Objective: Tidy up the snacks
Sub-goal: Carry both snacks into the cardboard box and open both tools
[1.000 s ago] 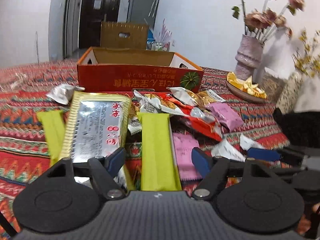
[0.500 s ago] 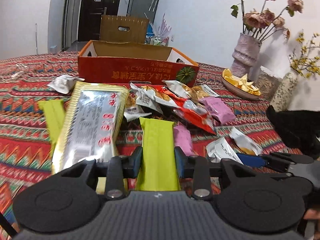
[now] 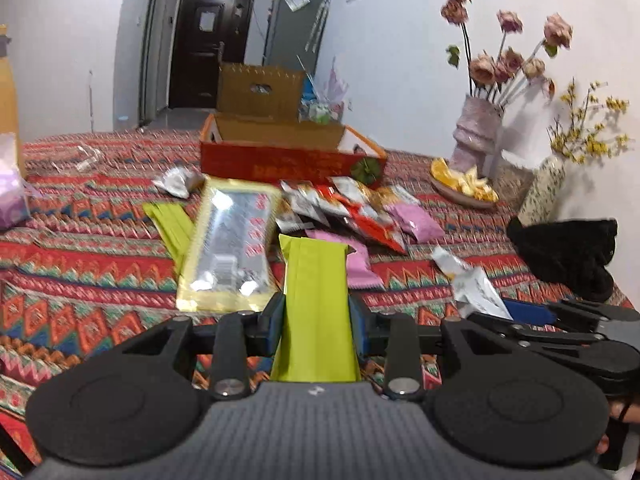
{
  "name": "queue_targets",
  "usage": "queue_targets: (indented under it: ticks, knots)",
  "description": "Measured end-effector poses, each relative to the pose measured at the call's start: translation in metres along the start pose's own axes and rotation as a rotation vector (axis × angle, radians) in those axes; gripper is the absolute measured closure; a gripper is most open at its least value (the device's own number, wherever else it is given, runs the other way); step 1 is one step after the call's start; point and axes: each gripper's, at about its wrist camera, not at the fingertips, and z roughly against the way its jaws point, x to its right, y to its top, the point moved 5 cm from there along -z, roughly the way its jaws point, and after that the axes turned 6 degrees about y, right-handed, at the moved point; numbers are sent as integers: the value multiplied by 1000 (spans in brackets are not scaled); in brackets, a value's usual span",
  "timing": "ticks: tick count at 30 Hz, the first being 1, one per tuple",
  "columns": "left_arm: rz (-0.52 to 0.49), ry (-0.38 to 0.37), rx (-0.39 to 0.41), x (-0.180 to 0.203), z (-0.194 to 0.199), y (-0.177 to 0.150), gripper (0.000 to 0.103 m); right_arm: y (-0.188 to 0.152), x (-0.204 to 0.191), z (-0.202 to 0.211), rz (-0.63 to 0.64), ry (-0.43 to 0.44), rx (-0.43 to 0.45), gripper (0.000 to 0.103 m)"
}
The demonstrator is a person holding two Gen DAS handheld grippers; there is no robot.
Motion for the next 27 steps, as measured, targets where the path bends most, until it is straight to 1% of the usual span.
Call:
queue_targets:
  ticks: [5, 9, 11, 14, 16, 17, 20, 23, 24, 27]
  knots:
    - [0, 8, 63, -13, -2, 32, 69, 25, 6, 3, -23, -11, 78, 60]
    - [29, -11, 84, -28, -22, 74, 69, 58, 20, -6, -29, -11, 116, 60]
    - [51, -36, 76, -37, -38, 98, 69, 83, 27, -16, -12, -5, 133, 60]
    - [42, -5, 91, -50, -67, 138, 69, 123, 33, -36, 59, -18, 149, 60]
    - [37, 1, 92, -57, -92, 169, 69, 154, 41, -55, 71, 14, 152, 60]
    - [34, 6, 89, -60, -104, 182, 69, 170, 46, -68, 68, 23, 150, 60]
    - [15, 58, 79, -70, -156, 226, 69, 221, 66, -114, 64, 32, 134, 60]
    - [-6, 75, 61, -77, -213, 252, 69, 259, 91, -181, 17, 54, 71, 59]
    - [-12, 88, 50, -79, -235, 258, 69, 266, 100, -206, 2, 48, 40, 59]
    - [3, 110, -31, -86, -300, 262, 69, 276, 122, -280, 24, -35, -53, 59]
